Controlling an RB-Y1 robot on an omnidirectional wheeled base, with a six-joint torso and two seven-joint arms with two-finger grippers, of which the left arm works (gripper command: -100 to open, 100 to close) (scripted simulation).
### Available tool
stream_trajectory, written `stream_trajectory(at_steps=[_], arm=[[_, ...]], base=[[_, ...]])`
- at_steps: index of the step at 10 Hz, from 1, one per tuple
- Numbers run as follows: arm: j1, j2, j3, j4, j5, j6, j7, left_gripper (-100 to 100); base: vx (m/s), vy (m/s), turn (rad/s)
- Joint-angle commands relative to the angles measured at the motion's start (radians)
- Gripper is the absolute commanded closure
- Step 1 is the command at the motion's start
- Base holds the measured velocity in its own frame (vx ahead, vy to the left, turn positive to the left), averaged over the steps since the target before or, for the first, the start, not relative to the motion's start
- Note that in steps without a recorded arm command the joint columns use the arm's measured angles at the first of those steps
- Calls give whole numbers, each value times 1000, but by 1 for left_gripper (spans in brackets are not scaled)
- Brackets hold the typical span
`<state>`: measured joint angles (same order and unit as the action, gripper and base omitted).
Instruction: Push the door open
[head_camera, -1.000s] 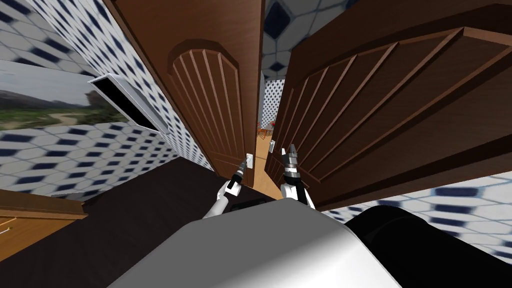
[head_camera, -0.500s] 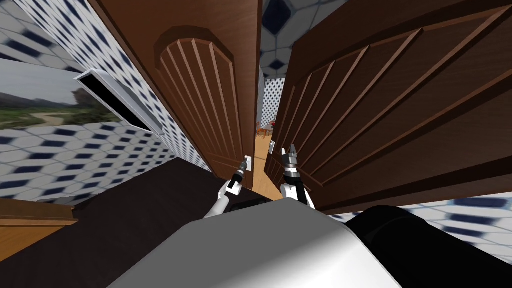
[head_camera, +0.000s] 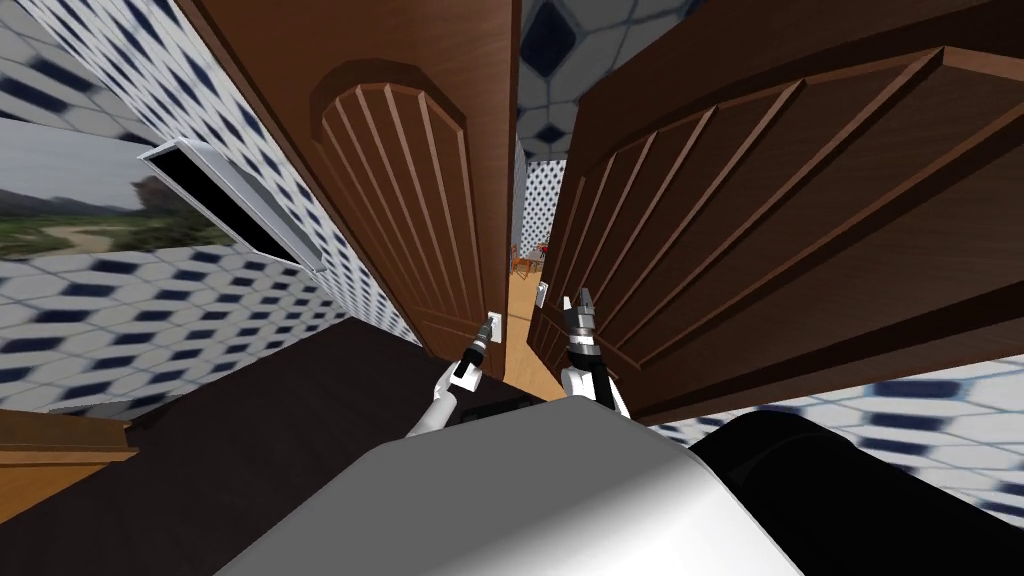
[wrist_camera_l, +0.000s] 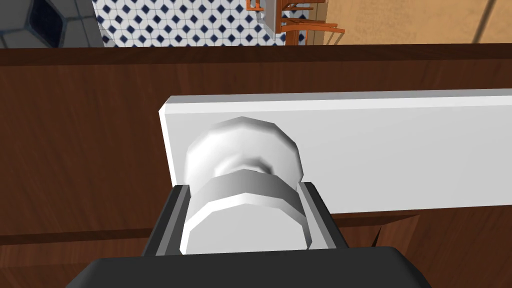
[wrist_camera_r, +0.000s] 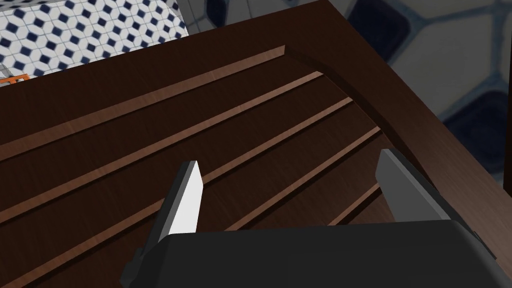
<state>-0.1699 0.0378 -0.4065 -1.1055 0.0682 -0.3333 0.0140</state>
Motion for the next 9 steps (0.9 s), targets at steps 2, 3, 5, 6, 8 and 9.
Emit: stream_trajectory(at_steps=[2, 3, 5, 6, 8, 9], arm=[[-11, 8, 46, 21, -1, -4, -9, 100], [-11, 8, 46, 21, -1, -4, -9, 100], [-18, 21, 97, 40, -1, -11, -16, 100], [-20, 26, 117, 48, -1, -14, -19, 100], [-26, 37, 160, 64, -1, -20, -26, 100], [-30, 43, 186, 73, -2, -23, -29, 100]], base=[[-3, -18, -147], [-1, -9, -30], [3, -21, -172], [7, -22, -184], [5, -26, -161], [13, -25, -182]])
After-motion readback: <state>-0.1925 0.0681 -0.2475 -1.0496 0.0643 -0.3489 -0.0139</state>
